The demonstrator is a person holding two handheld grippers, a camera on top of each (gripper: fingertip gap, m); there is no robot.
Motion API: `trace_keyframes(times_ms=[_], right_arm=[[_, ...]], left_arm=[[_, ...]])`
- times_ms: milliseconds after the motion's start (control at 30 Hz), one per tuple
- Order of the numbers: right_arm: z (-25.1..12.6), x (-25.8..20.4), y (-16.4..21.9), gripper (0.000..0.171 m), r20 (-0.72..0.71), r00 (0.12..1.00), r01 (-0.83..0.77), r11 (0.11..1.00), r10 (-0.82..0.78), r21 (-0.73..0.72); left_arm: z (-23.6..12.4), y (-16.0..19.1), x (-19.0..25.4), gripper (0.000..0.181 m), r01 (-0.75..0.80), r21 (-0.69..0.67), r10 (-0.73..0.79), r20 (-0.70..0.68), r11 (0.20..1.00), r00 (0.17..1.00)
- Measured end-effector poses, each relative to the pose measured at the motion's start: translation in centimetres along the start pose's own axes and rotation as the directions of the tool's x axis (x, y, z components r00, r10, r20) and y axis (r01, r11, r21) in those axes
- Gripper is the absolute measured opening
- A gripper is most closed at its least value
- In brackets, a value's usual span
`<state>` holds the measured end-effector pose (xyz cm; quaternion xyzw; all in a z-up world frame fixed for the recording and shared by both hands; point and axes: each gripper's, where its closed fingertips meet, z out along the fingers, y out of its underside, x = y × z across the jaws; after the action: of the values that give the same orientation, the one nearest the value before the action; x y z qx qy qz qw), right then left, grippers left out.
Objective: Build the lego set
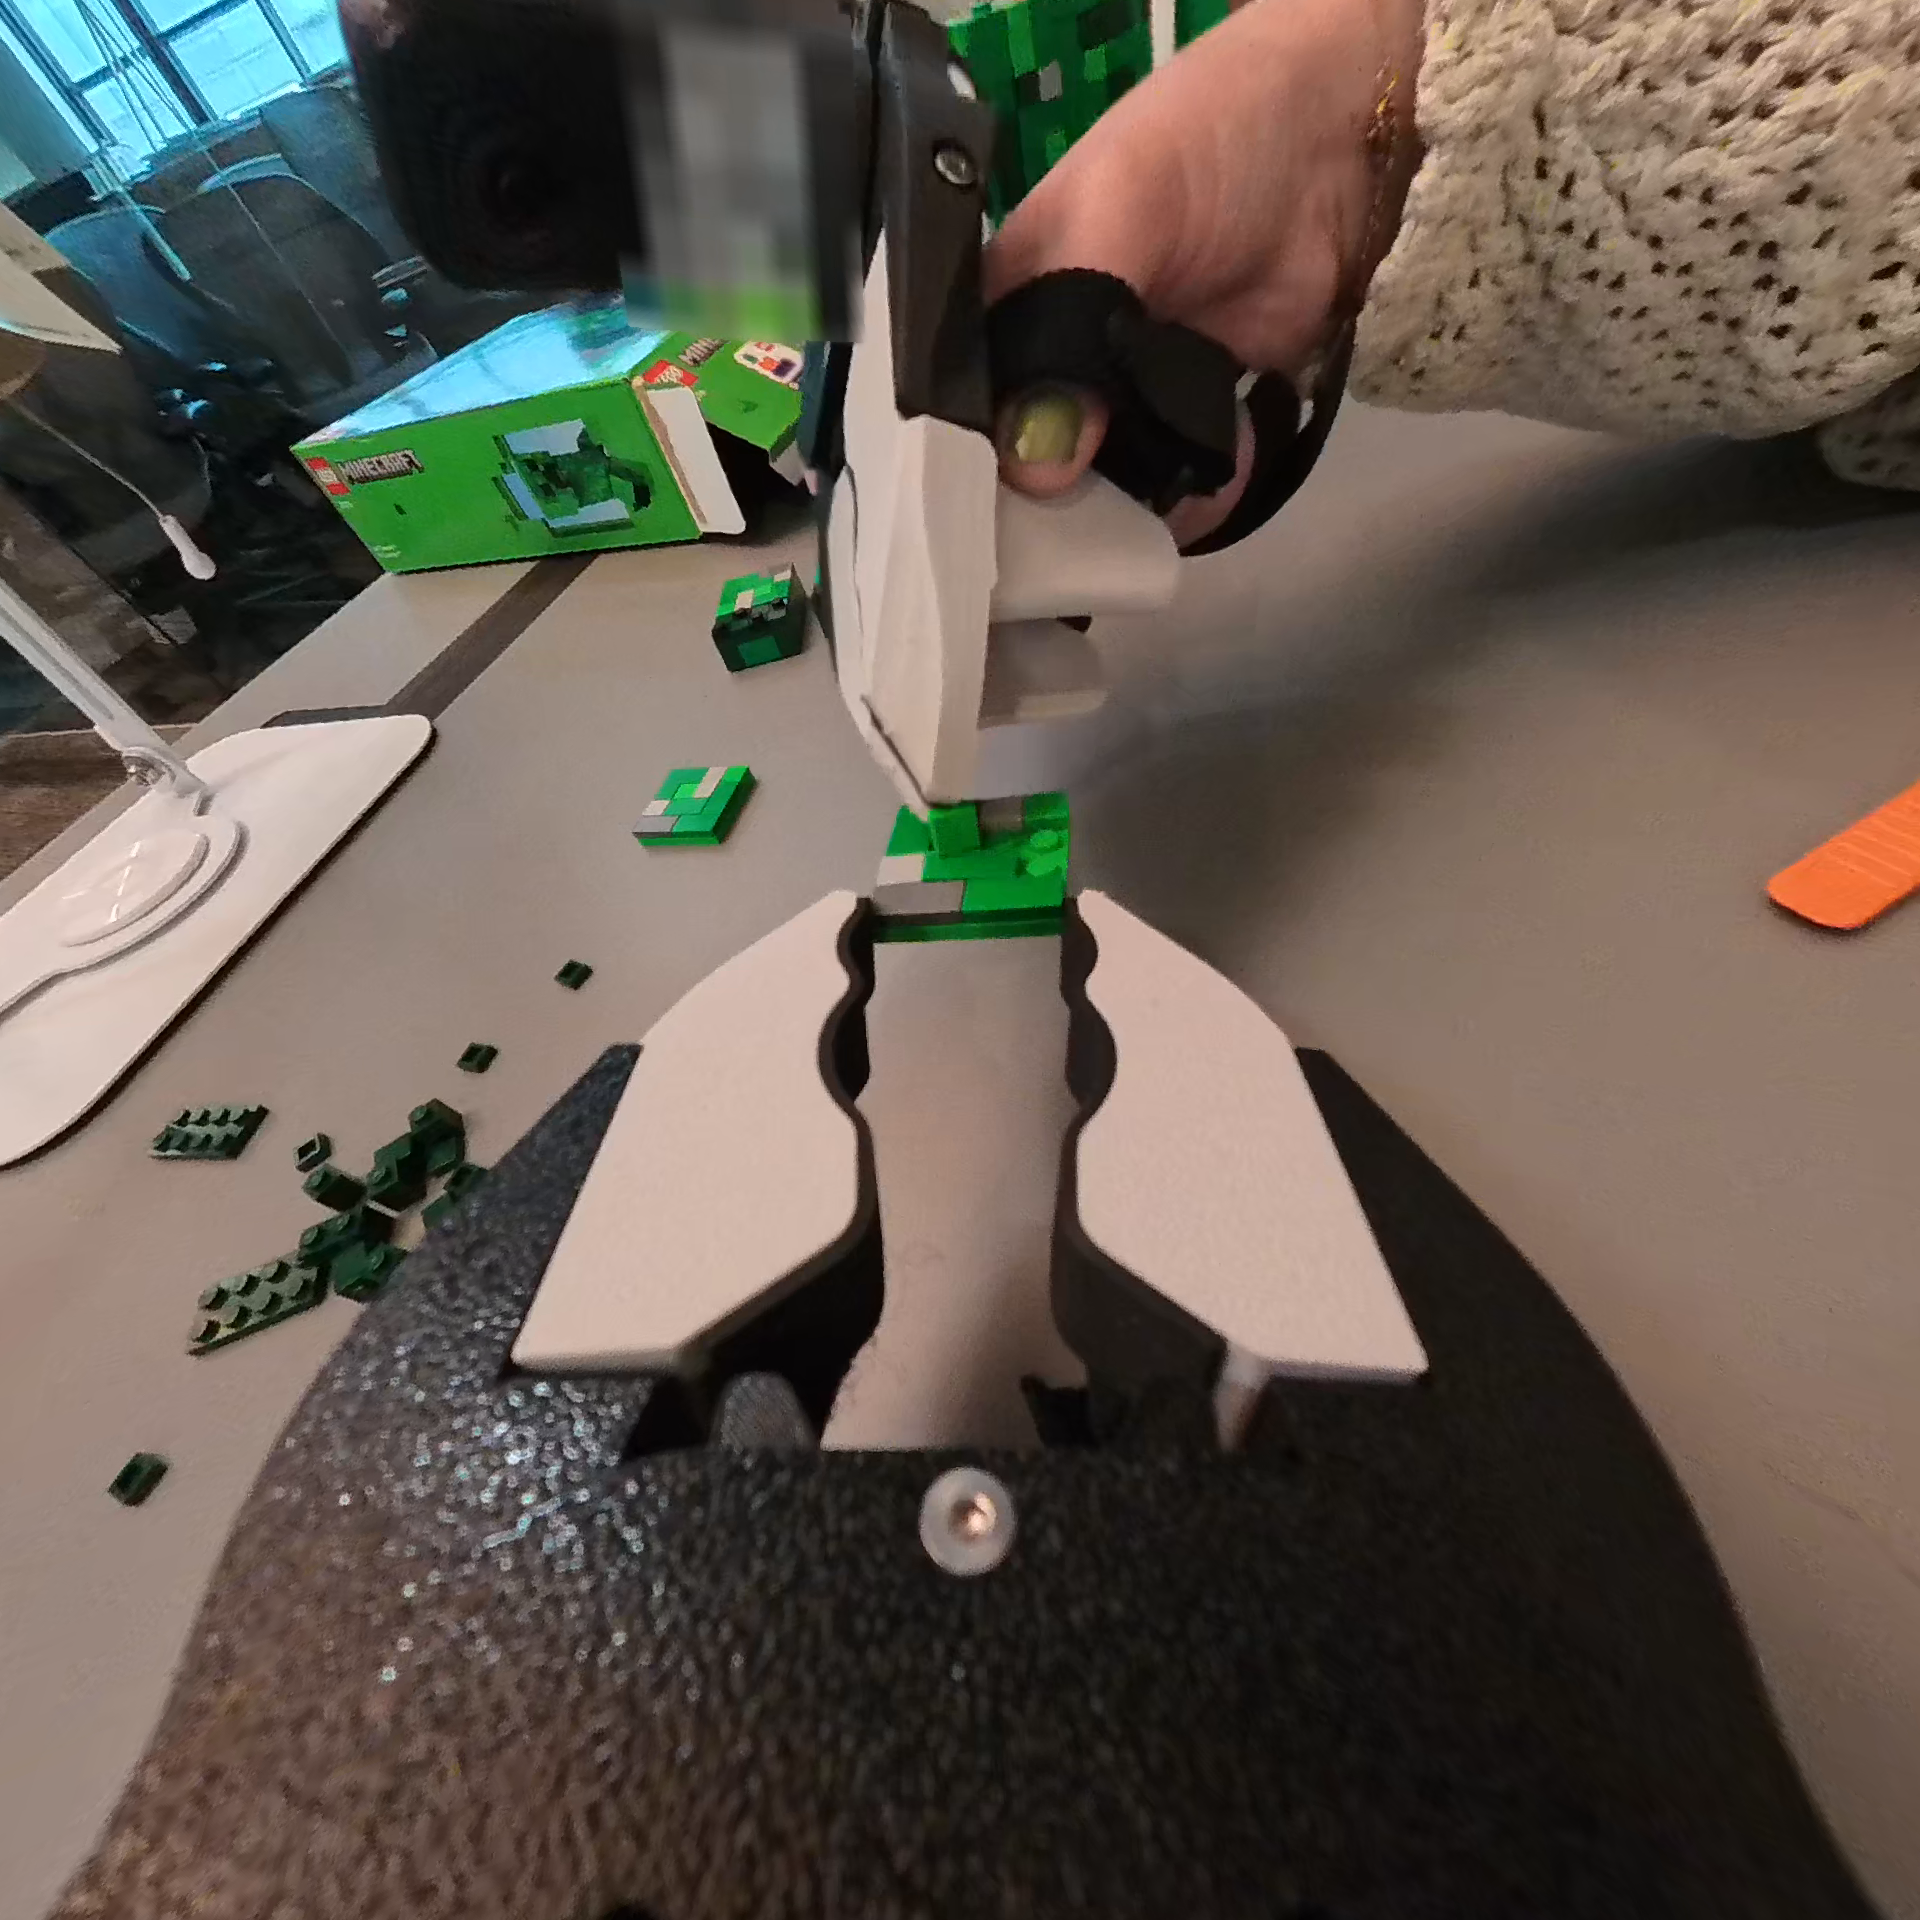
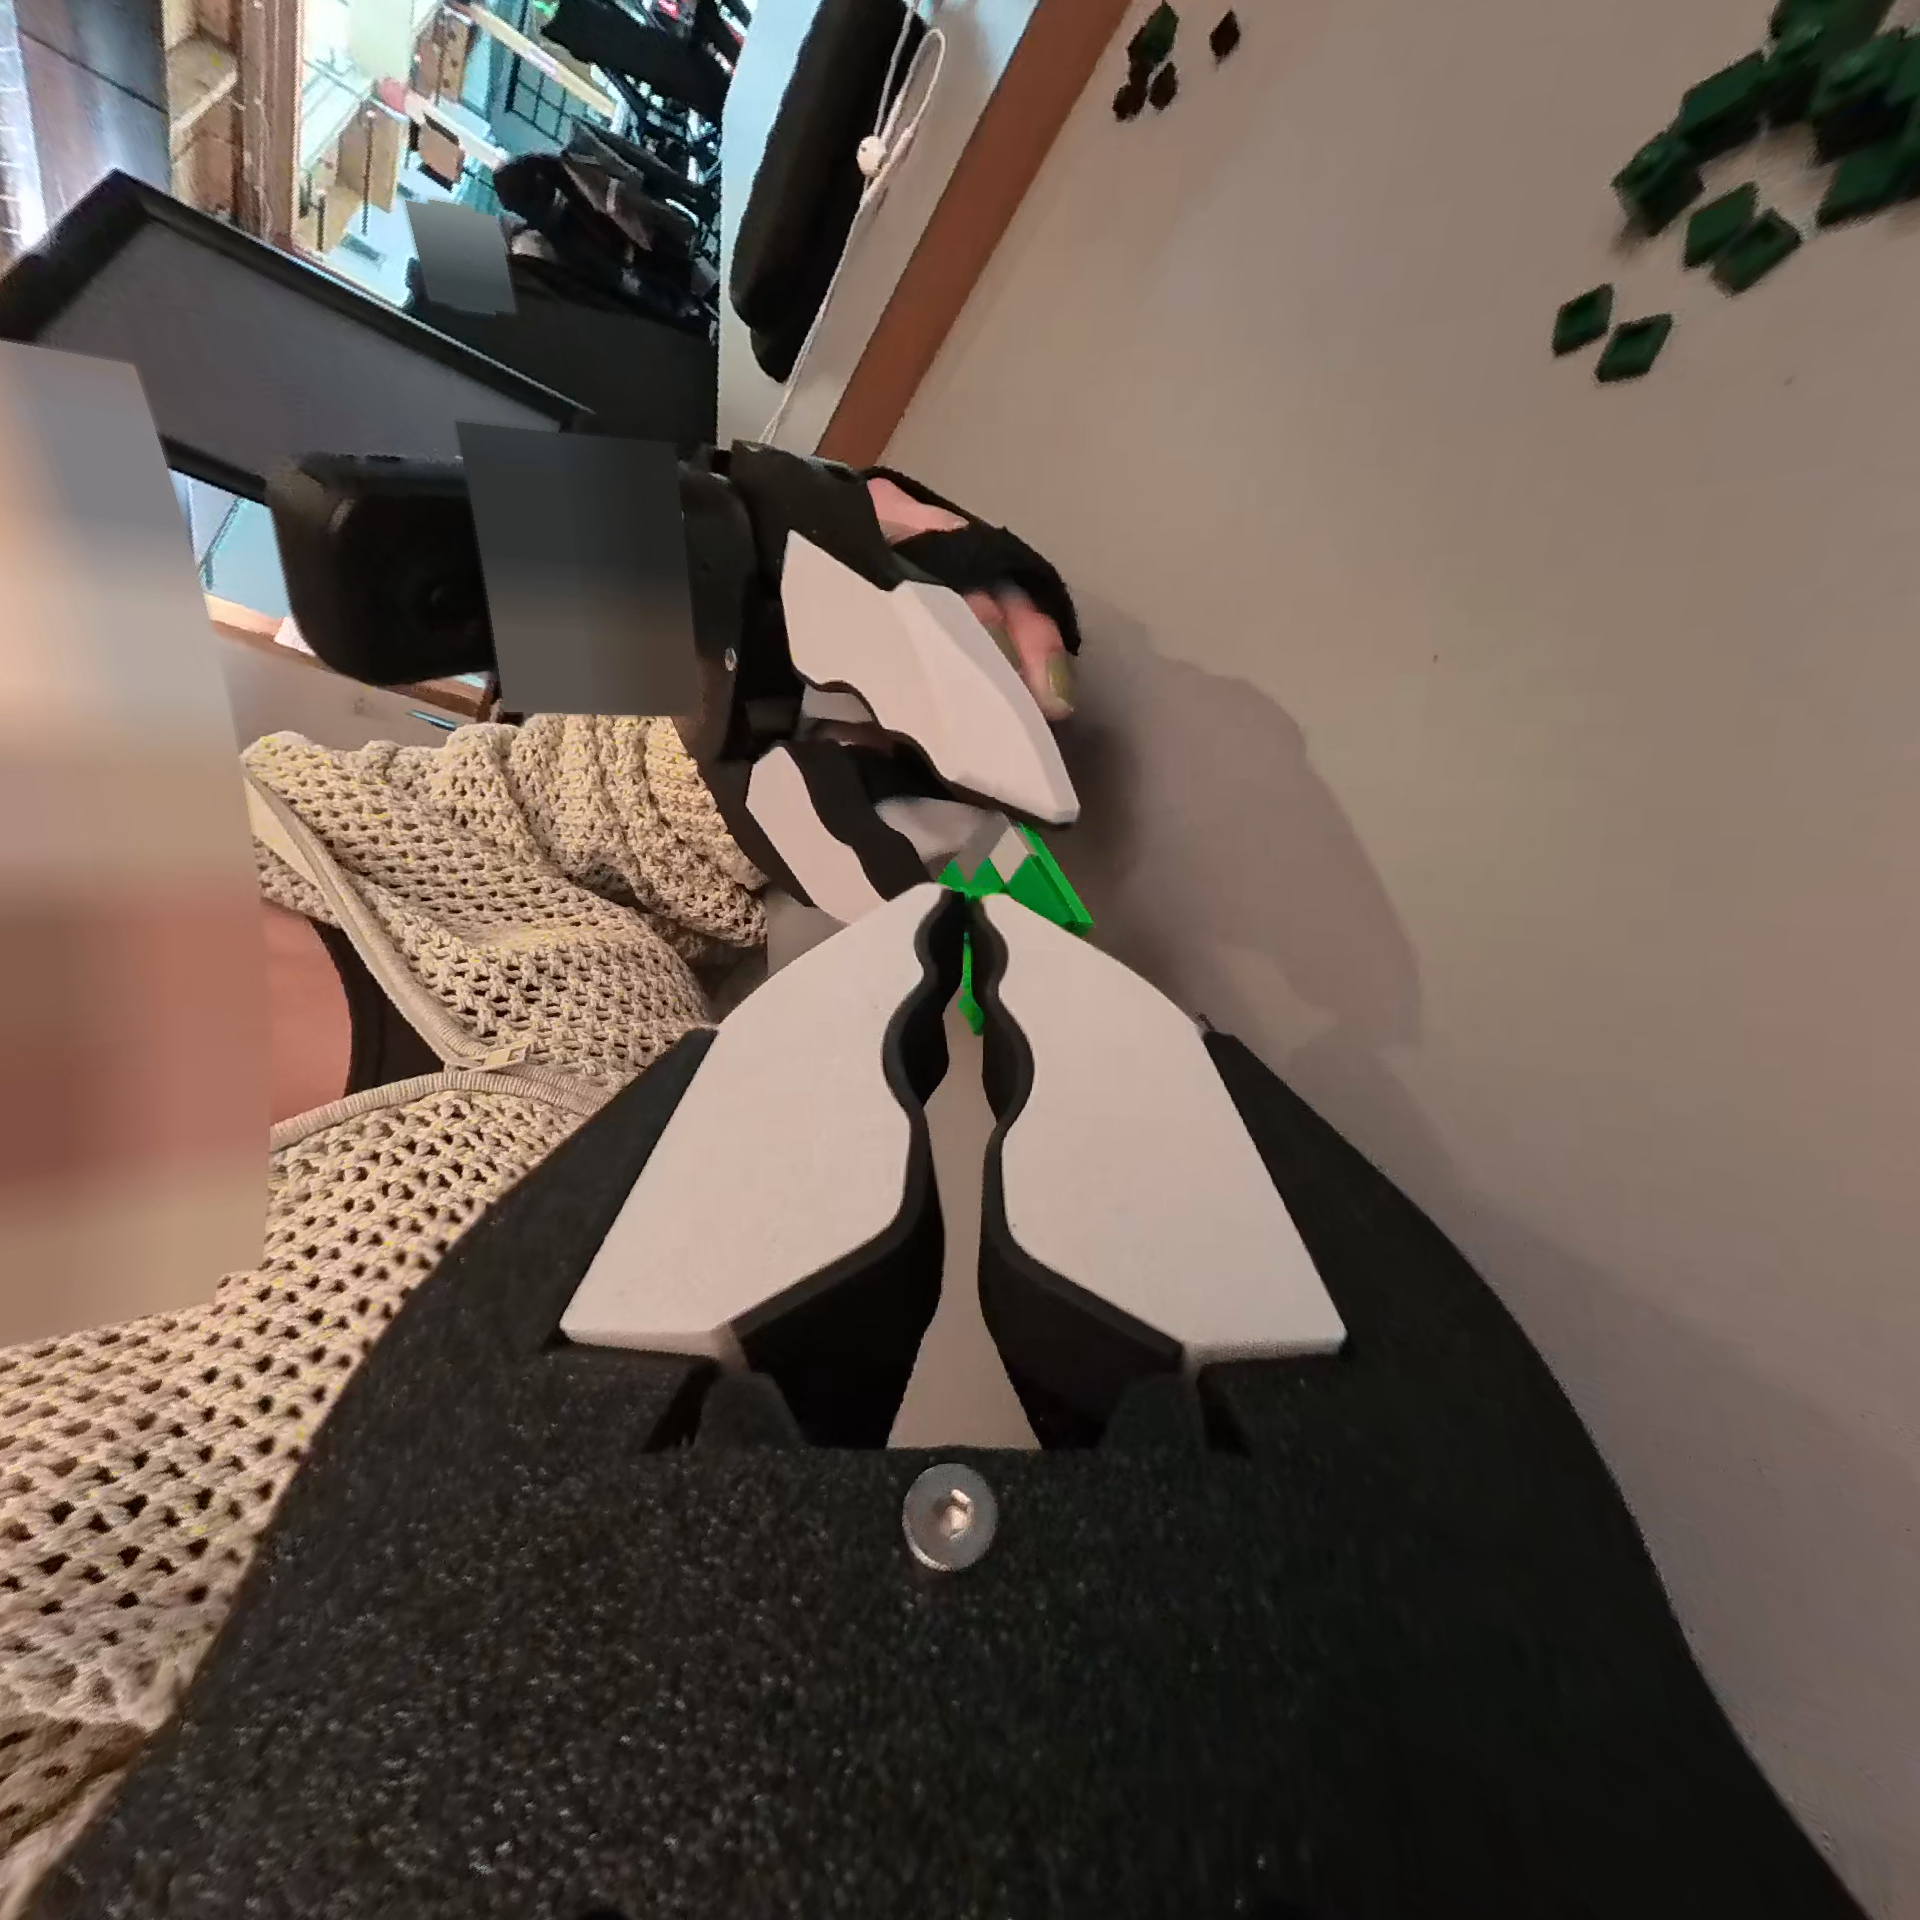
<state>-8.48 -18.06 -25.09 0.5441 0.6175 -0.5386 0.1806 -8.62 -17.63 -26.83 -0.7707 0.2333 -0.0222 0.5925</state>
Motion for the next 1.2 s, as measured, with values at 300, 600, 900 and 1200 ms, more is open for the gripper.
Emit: trace_keyframes(times_ms=[300, 600, 900, 1200], right_arm=[[-0.9, 0.8, 0.3, 0.001, -0.062, 0.997, -0.039, 0.999, 0.039, 0.0], [-1.8, 0.0, 1.1, 0.012, -0.143, 0.976, 0.162, 0.986, -0.166, -0.041], [-3.4, -1.8, -0.4, 0.014, -0.379, 0.673, 0.709, 0.699, -0.635, 0.088], [-0.6, -2.1, 1.6, 0.015, -0.381, 0.406, 0.844, 0.501, -0.83, -0.192]], left_arm=[[-0.2, -0.2, -0.1, 0.034, 0.011, 0.015, -0.011, 0.002, 1.0, 1.0], [-0.5, -0.6, 0.1, 0.034, 0.018, 0.05, -0.016, -0.027, 0.999, 0.999], [-0.6, -1.1, 0.8, 0.034, 0.009, 0.082, -0.003, -0.071, 0.997, 0.997], [-0.6, -0.9, 1.5, 0.034, -0.014, 0.074, 0.021, -0.104, 0.997, 0.994]])
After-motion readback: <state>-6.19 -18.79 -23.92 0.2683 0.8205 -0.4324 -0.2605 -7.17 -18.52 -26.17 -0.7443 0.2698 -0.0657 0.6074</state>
